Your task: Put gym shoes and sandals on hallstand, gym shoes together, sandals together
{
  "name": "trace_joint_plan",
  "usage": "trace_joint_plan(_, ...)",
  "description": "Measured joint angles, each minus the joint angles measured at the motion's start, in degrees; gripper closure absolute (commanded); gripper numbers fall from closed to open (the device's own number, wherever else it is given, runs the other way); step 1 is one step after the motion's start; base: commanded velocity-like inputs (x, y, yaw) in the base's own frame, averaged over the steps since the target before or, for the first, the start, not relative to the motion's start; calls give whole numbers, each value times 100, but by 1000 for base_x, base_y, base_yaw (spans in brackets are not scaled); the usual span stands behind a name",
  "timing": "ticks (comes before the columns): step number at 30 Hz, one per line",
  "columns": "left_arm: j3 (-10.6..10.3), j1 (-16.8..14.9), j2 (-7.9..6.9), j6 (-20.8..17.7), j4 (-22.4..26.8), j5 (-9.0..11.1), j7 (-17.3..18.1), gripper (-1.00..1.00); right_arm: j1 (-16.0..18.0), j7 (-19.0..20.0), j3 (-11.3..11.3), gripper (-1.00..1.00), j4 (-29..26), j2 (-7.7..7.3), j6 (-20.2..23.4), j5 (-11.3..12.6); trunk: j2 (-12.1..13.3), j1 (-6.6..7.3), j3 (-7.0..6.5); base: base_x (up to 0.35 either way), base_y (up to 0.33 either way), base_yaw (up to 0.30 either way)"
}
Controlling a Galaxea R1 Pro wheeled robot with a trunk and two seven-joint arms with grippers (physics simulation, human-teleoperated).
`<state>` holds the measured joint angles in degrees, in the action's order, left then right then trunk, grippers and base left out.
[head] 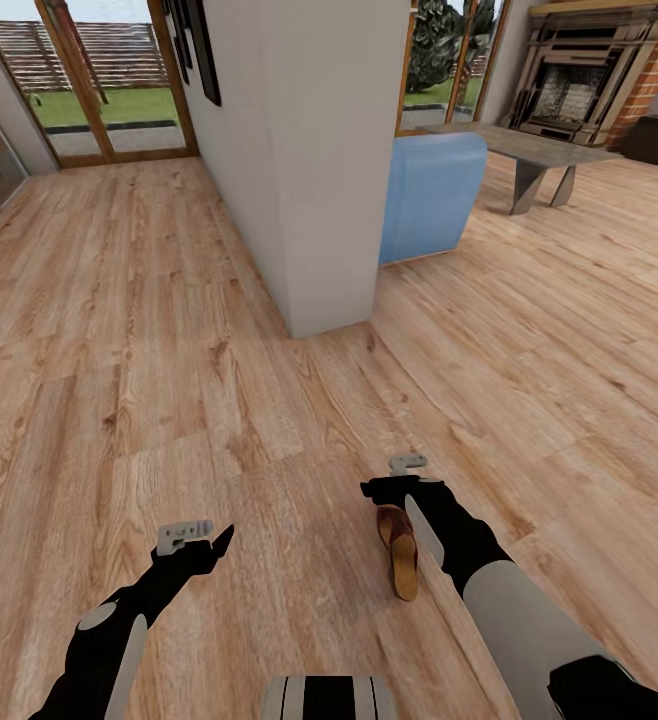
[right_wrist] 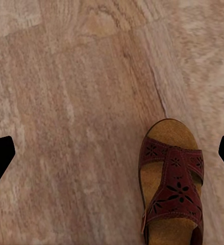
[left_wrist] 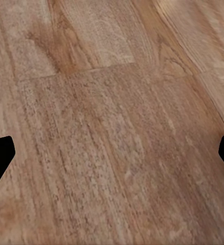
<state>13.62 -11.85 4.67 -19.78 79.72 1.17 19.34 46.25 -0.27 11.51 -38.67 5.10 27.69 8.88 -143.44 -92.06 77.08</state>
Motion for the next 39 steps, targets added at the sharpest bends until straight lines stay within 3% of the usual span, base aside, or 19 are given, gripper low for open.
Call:
trace_joint_plan(16,0,1,1,0,0,-1,0,-100,2,-6,0,-100,4,0,0,-5,0,0,0,0,0,0)
trace_joint_plan(21,-9,7,-1,0,1,32,11,-100,-2,38,-9,-100,165,-160,-160,14,0,0,0,0,0,0)
trace_joint_plan(39,-7,7,0,0,0,32,9,-100,-2,29,-17,-100,150,-80,76,9,0,0,0,0,0,0)
